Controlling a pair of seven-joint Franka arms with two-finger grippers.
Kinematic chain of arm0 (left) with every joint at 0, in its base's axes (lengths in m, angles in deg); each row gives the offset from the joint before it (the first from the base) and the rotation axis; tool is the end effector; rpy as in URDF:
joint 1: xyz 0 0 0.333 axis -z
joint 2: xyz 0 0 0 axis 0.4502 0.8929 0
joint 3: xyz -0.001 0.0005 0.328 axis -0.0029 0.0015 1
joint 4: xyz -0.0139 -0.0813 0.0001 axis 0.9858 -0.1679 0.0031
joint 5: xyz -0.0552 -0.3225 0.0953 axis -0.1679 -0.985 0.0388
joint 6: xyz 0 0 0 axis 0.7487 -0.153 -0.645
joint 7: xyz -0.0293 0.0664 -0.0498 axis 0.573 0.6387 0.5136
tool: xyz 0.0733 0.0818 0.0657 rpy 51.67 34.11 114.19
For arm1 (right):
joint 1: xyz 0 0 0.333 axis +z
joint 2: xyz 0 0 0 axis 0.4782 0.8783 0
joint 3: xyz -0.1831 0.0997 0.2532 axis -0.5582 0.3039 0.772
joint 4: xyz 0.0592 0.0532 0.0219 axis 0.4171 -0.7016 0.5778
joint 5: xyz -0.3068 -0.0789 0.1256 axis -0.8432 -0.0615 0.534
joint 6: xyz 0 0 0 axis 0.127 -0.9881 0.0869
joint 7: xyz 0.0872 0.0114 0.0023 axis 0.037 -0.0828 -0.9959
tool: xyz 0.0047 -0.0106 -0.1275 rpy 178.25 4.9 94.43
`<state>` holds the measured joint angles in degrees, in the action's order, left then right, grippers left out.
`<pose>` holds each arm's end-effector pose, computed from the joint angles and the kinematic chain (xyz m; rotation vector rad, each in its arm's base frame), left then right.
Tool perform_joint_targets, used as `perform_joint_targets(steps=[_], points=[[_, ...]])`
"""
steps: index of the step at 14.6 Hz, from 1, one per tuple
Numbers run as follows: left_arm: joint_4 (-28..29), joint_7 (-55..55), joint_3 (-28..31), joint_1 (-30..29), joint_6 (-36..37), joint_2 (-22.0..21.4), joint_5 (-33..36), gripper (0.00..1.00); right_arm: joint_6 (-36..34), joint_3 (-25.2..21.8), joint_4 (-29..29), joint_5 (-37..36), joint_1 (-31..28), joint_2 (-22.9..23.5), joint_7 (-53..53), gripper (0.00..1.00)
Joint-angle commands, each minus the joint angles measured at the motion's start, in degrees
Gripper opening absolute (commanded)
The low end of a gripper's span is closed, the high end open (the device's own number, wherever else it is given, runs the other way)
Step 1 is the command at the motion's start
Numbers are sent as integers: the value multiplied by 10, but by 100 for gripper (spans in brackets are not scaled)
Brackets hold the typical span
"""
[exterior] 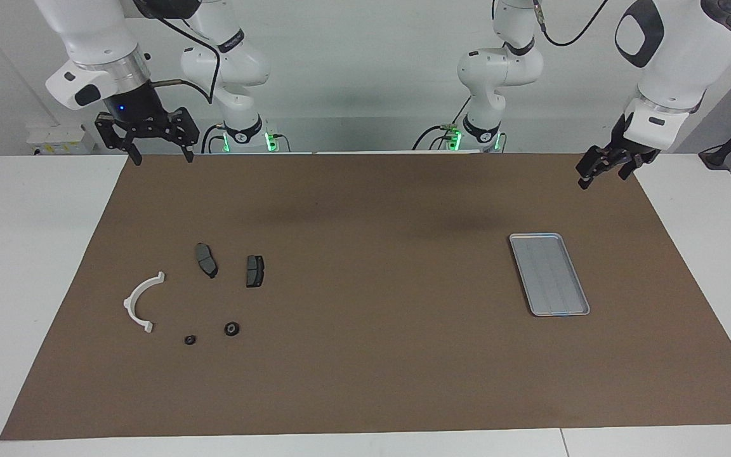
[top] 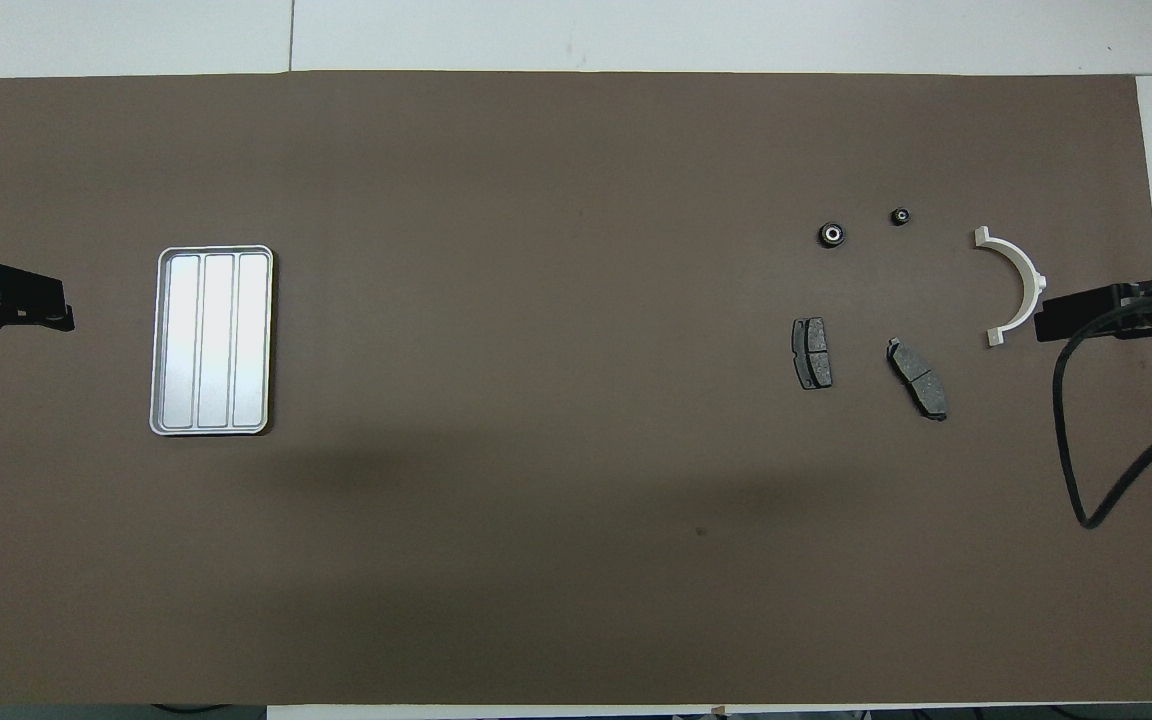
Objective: Pick bearing gear from pile to tray
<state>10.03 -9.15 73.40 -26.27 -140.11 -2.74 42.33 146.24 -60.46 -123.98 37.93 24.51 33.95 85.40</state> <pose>0.4903 0.0042 0.5907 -3.0996 -0.2313 -0.0050 0.4707 0.0110 0.6347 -3.1364 -0.0704 -0.0511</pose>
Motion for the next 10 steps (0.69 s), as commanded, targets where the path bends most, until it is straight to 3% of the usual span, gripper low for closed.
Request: perform_joint_targets(steps=[1, 7, 10], points=[[11, 3, 2, 2, 1, -12, -5, 100, 0, 0, -3, 1, -1, -10, 3, 100], [11, 3, 2, 2, 1, -12, -5, 100, 24, 1, -10, 1, -2, -10, -7, 100], [11, 3, 2, 2, 1, -12, -5, 100, 49, 1, -44, 0, 2, -8, -1, 100]])
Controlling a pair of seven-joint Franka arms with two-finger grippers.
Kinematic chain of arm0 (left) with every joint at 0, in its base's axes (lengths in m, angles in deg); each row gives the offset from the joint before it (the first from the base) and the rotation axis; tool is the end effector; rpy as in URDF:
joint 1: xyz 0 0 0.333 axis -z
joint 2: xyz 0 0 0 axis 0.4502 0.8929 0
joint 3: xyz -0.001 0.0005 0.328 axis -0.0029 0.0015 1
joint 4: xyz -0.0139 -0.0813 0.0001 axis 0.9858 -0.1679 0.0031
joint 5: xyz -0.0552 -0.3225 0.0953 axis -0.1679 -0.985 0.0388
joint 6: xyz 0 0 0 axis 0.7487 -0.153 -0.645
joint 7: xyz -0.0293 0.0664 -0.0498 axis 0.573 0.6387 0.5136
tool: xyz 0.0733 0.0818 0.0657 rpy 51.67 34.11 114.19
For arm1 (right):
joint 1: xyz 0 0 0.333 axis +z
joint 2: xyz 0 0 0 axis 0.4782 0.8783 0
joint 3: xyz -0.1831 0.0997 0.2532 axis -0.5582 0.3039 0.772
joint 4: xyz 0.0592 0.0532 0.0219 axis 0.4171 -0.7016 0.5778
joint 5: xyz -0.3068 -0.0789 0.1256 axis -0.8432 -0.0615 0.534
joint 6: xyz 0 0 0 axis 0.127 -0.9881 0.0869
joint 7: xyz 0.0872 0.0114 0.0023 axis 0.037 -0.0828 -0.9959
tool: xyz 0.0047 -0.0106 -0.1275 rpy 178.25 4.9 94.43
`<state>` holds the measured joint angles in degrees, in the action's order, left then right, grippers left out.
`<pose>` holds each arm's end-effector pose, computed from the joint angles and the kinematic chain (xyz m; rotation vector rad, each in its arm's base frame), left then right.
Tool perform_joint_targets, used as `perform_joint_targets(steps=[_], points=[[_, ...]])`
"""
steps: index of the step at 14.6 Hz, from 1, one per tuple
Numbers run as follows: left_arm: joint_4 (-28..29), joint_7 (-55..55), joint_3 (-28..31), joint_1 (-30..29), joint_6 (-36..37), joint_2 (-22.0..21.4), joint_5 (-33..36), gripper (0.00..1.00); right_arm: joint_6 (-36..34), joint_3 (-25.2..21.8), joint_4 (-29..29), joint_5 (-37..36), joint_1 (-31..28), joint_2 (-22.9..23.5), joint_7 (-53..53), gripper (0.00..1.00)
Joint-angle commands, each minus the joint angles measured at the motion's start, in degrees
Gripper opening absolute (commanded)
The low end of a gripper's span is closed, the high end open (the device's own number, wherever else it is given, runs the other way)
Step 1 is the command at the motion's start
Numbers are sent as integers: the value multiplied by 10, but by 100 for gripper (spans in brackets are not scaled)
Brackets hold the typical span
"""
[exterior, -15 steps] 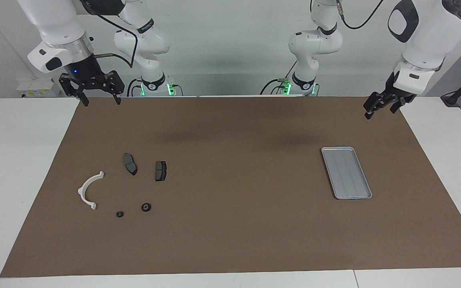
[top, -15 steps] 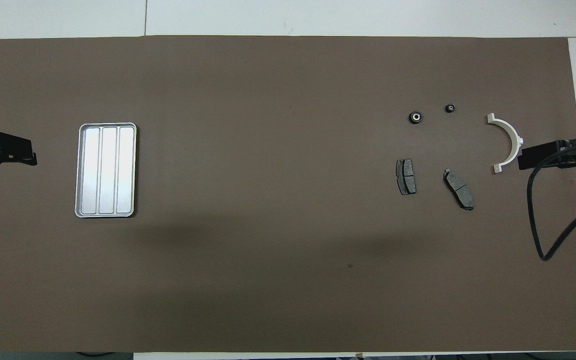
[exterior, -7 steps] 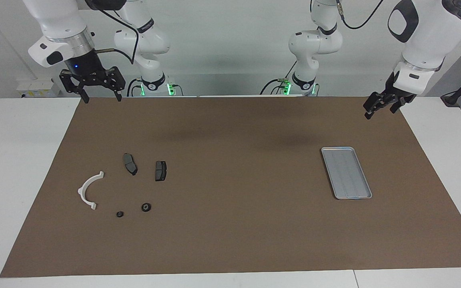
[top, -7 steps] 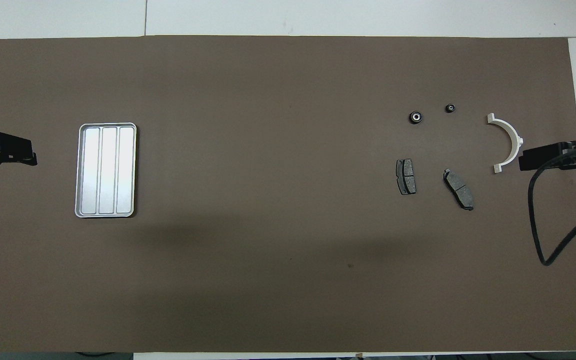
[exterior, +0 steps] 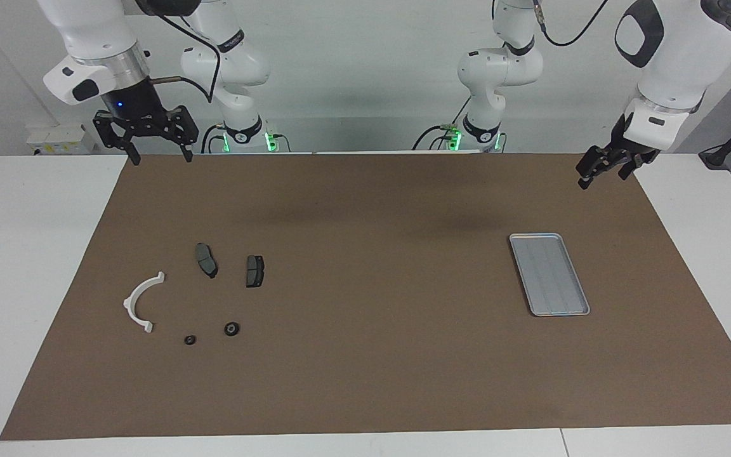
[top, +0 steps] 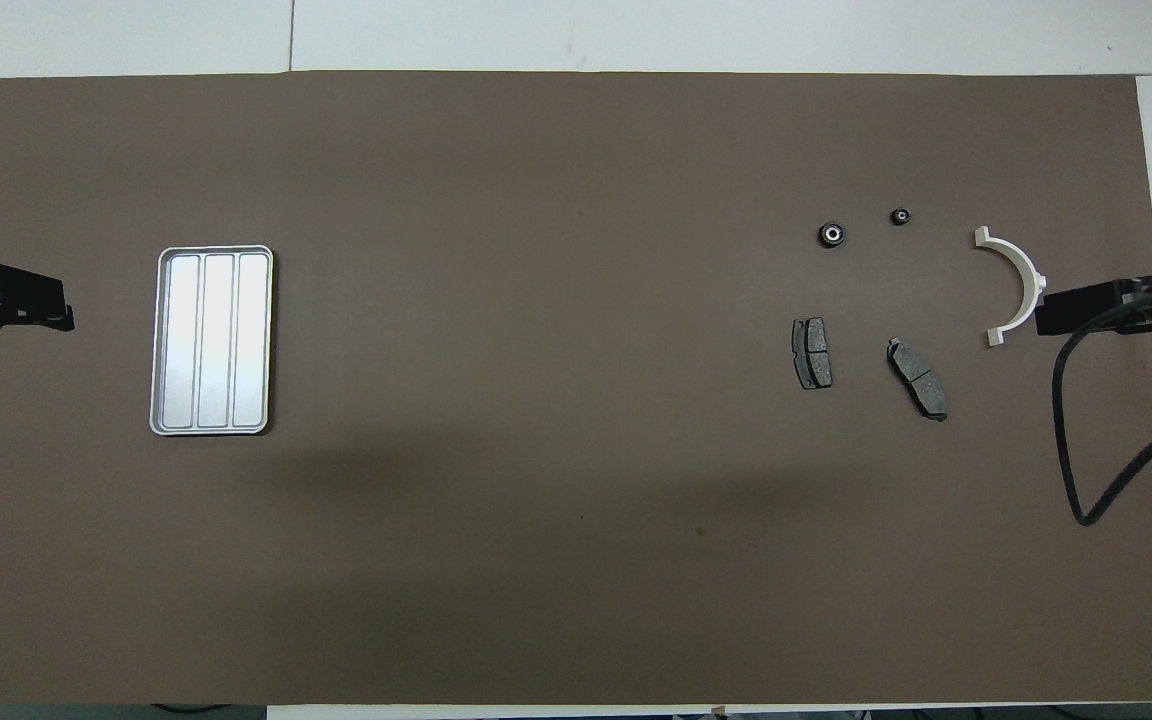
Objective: Pick bearing gear from pile to tray
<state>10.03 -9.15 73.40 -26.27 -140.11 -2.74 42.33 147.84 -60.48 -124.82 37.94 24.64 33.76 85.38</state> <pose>0.4903 0.0042 0.5907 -3.0996 -0.2313 -0.0050 0.4727 0.0120 0.6327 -3.1359 -0.0736 -0.0771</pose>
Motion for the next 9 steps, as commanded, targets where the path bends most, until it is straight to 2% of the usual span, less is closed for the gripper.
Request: perform_joint_targets(steps=[1, 5, 9], points=[[11, 3, 2, 2, 1, -12, -5, 100, 69, 1, -55, 0, 2, -4, 6, 100], [11, 3, 2, 2, 1, -12, -5, 100, 156, 1, -95, -5, 16, 36, 10, 100], [11, 3, 1, 2, 1, -13, -5, 100, 203, 1, -83, -19, 38, 130, 48, 100]])
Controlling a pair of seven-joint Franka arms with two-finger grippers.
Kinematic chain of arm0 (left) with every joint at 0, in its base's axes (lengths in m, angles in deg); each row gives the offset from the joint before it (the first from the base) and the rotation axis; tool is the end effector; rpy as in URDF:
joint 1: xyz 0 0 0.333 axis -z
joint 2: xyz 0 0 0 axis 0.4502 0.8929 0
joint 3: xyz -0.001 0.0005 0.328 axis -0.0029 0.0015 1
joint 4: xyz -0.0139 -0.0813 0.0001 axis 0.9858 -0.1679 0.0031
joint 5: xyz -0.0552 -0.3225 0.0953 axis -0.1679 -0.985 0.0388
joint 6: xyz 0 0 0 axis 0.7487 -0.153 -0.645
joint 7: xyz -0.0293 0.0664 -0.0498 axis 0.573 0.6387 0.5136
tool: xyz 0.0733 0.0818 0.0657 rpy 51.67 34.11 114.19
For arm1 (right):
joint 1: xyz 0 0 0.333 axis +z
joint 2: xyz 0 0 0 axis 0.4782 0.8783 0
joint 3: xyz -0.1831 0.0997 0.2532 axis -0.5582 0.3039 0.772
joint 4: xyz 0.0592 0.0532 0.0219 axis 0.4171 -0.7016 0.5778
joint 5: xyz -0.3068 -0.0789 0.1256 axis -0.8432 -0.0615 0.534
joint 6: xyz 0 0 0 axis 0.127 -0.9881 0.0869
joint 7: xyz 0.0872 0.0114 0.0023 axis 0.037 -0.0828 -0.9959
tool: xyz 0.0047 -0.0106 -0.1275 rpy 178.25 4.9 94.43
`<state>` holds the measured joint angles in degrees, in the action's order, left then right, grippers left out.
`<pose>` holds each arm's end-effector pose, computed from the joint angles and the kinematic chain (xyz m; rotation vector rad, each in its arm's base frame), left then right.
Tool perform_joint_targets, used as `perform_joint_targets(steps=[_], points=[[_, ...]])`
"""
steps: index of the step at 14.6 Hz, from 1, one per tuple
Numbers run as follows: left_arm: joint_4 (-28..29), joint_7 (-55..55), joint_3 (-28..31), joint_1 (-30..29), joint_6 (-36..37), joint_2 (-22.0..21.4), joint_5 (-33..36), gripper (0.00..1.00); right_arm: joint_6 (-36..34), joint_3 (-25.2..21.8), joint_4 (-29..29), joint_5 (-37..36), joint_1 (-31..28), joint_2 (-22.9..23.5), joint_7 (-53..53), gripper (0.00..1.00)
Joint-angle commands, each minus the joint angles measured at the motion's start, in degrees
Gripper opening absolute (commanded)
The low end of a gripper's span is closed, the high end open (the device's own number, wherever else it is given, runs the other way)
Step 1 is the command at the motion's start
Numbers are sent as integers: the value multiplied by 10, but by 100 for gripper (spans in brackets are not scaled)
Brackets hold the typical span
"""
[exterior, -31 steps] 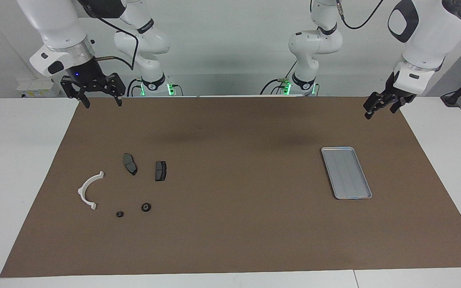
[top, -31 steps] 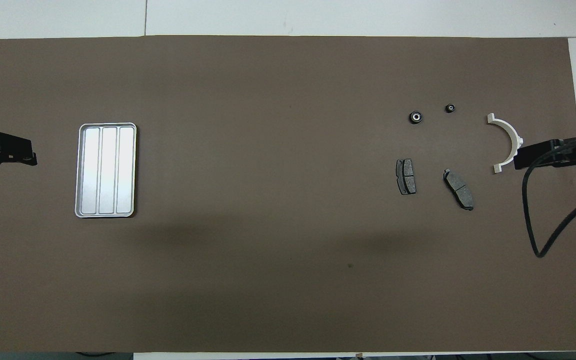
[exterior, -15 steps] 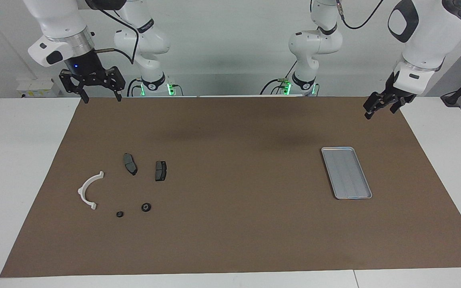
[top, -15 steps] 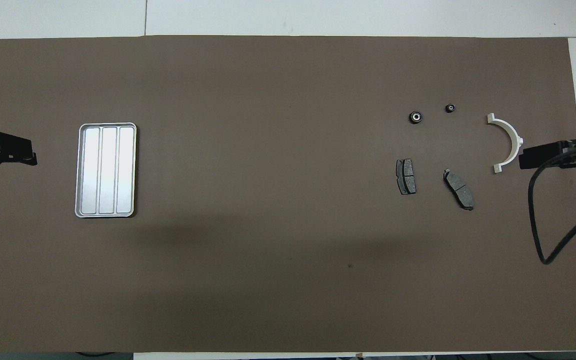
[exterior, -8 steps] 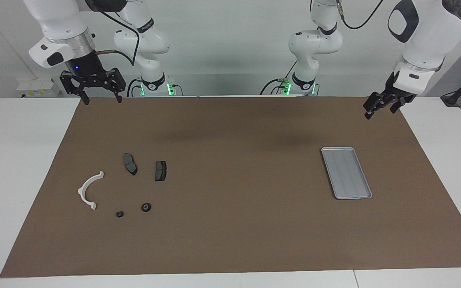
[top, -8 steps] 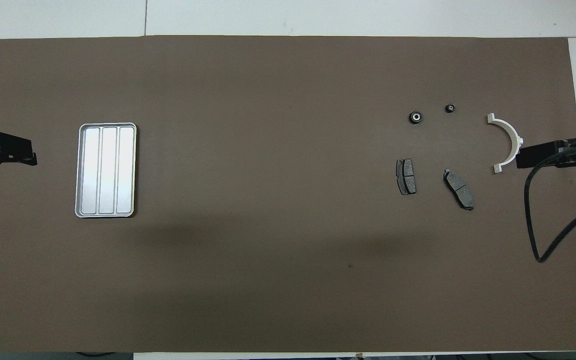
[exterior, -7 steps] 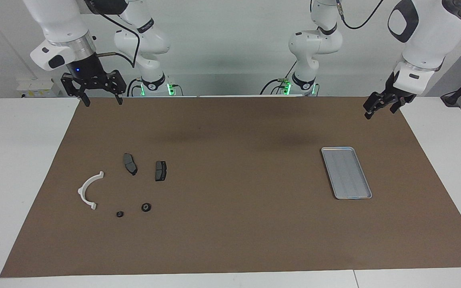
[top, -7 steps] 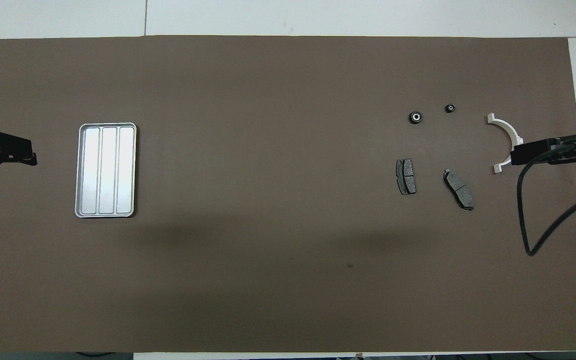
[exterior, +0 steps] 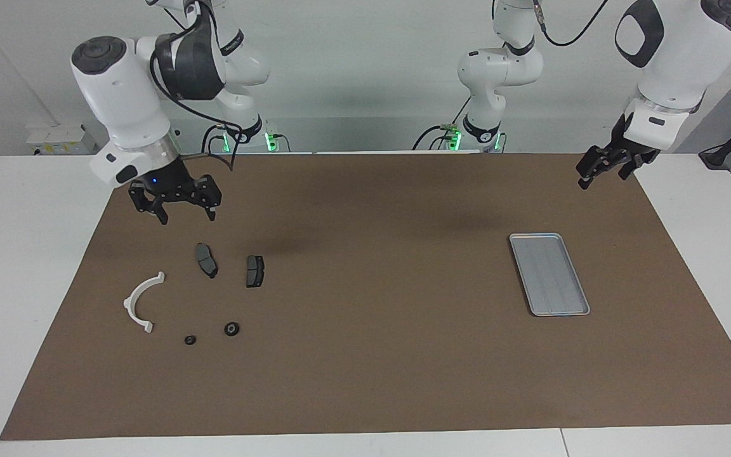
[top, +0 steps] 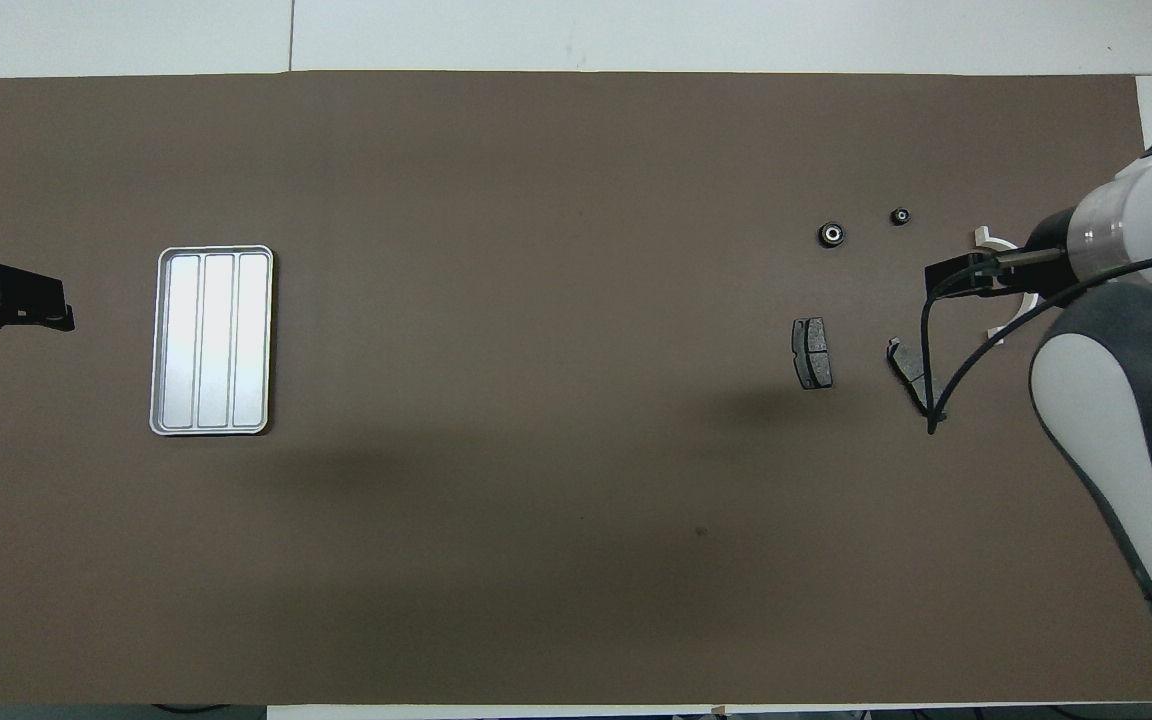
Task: Pick bearing gear from pile to tray
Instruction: 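Reach the right gripper to the nearer small black ring and grasp it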
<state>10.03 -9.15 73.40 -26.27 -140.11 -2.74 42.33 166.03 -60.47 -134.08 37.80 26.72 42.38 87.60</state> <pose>0.4903 0.0042 0.5907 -3.0996 -0.2313 -0.0050 0.5335 0.0286 0.5170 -3.1240 -0.0648 -0.0854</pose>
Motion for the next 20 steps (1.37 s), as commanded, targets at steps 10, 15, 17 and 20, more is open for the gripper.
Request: perform_joint_targets(steps=[10, 15, 17, 20], points=[[11, 3, 2, 2, 1, -12, -5, 100, 88, 0, 158, -69, 39, 286, 56, 100], [11, 3, 2, 2, 1, -12, -5, 100, 112, 1, 179, -110, 40, 332, 103, 100], [11, 3, 2, 2, 1, -13, -5, 100, 127, 1, 179, -120, 45, 338, 119, 100], [11, 3, 2, 2, 1, -12, -5, 100, 128, 1, 179, -123, 51, 339, 127, 100]])
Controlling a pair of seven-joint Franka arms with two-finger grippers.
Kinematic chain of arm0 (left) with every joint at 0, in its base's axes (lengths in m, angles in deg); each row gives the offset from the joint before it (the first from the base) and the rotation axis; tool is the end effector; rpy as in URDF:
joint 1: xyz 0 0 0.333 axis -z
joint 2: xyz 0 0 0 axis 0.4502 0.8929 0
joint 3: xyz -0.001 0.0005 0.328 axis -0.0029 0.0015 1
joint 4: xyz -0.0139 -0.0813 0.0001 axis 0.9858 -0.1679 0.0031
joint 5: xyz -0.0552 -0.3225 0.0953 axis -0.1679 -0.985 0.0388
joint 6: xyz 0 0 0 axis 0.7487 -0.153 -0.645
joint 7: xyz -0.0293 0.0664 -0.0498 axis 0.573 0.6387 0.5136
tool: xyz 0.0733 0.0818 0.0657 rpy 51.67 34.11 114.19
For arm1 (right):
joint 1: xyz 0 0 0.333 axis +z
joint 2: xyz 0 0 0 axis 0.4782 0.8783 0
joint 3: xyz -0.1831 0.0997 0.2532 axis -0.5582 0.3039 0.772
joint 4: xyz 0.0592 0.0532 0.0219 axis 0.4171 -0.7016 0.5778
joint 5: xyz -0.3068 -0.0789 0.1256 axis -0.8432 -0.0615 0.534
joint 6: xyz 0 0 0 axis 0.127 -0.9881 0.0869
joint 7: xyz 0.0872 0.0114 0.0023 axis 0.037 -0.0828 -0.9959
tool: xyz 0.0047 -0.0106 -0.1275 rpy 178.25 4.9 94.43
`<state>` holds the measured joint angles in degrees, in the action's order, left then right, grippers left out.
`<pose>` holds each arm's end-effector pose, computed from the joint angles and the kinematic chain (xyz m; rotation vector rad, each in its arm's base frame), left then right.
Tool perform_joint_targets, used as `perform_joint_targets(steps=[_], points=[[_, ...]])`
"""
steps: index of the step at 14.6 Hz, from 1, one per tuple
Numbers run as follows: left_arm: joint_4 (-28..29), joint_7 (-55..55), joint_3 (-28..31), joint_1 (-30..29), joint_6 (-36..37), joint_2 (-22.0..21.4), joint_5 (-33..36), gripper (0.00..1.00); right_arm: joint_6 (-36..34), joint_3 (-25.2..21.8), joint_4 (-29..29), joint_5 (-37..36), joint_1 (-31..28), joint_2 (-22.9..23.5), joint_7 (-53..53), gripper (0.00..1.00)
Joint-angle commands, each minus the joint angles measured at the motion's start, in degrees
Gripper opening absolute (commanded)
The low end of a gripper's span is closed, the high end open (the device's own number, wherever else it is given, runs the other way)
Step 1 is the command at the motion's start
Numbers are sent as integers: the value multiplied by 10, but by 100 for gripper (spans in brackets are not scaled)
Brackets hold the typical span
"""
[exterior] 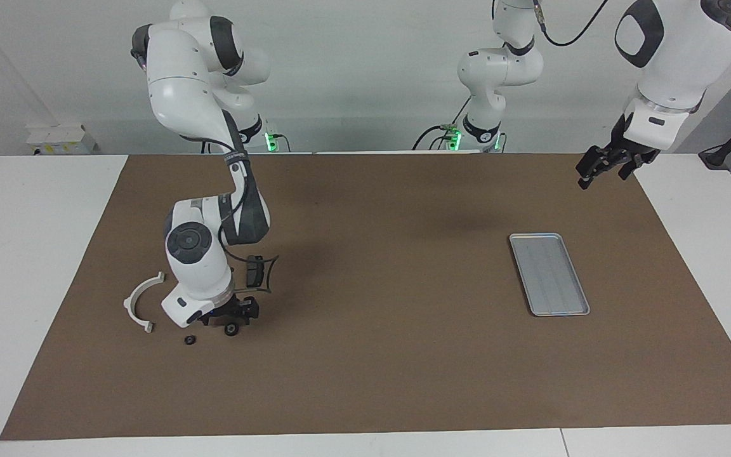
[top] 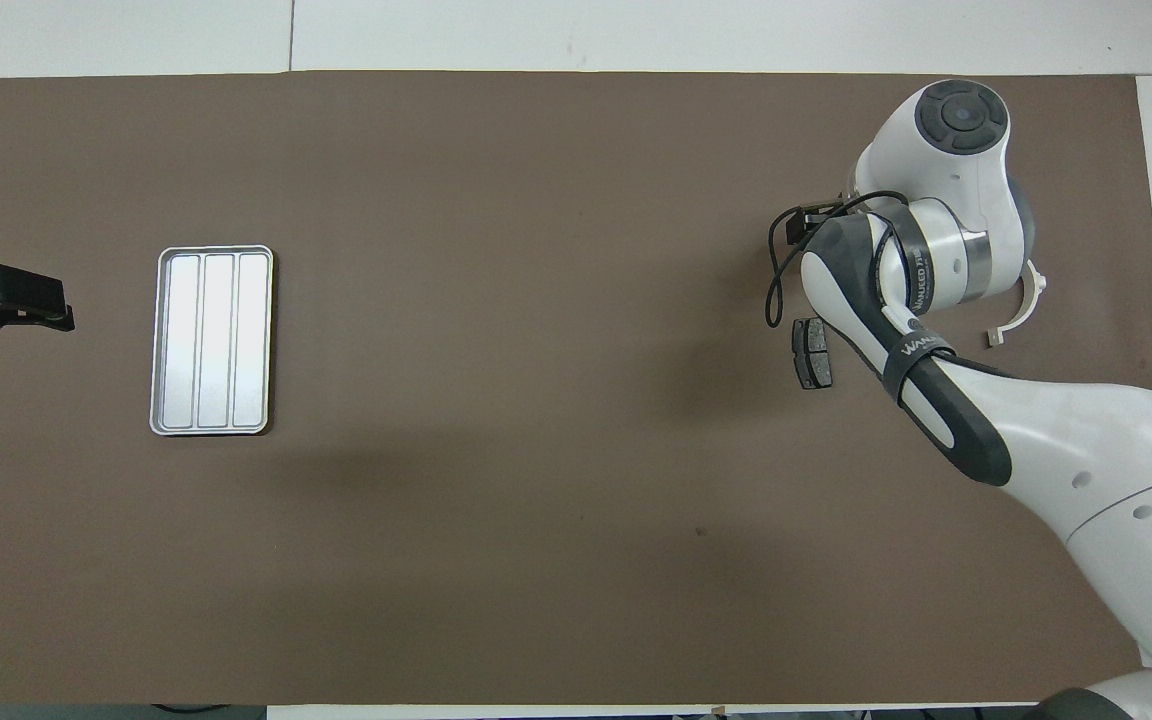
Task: Pick bearing gear from pile to tray
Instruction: 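Reach the right gripper to the nearer small black ring and grasp it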
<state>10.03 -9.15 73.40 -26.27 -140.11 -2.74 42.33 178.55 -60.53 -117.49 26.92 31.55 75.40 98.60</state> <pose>0.4903 0.0042 0.5907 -3.0996 -0.2313 -0.0050 0.6643 0.0707 0.3103 3.0399 0.0270 0.0108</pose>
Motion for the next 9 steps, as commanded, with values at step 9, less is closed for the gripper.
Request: perform_joint_targets(steps=[9], points=[[11, 3, 2, 2, 1, -12, -5, 100, 30, 2, 13, -3, -8, 13, 20, 99]])
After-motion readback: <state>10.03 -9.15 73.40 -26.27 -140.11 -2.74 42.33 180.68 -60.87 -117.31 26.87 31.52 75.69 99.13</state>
